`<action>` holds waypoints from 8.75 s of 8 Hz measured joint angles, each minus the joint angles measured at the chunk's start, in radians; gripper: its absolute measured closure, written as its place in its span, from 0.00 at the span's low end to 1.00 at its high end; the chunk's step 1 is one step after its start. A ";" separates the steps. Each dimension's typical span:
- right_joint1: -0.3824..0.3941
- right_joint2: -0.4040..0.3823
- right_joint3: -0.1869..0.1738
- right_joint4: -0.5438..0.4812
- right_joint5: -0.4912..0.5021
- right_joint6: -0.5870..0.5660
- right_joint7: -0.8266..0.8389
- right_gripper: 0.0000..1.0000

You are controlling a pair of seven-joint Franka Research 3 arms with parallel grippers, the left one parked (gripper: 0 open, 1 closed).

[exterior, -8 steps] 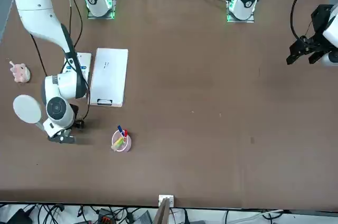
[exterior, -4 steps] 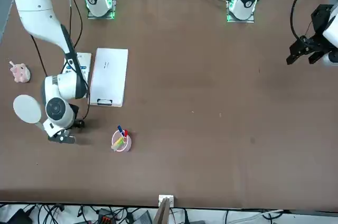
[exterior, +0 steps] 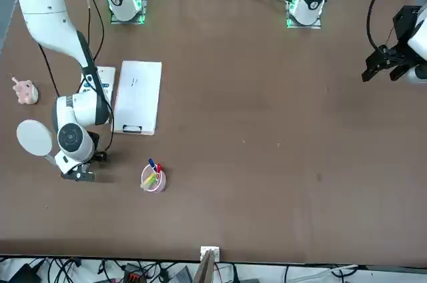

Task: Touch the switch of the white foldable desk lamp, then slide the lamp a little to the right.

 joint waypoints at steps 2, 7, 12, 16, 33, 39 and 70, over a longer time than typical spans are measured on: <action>0.025 -0.010 0.006 0.008 0.003 -0.016 0.000 0.00; 0.153 -0.103 0.009 0.045 -0.090 -0.223 -0.046 0.00; 0.197 -0.116 -0.001 0.127 -0.257 -0.402 -0.374 0.00; 0.192 -0.084 -0.008 0.126 -0.350 -0.412 -0.753 0.00; 0.134 0.081 -0.010 0.126 -0.761 -0.414 -0.988 0.17; 0.144 0.105 -0.008 0.126 -0.792 -0.420 -0.992 0.85; -0.091 0.105 -0.043 0.255 -0.365 -0.712 -0.764 0.84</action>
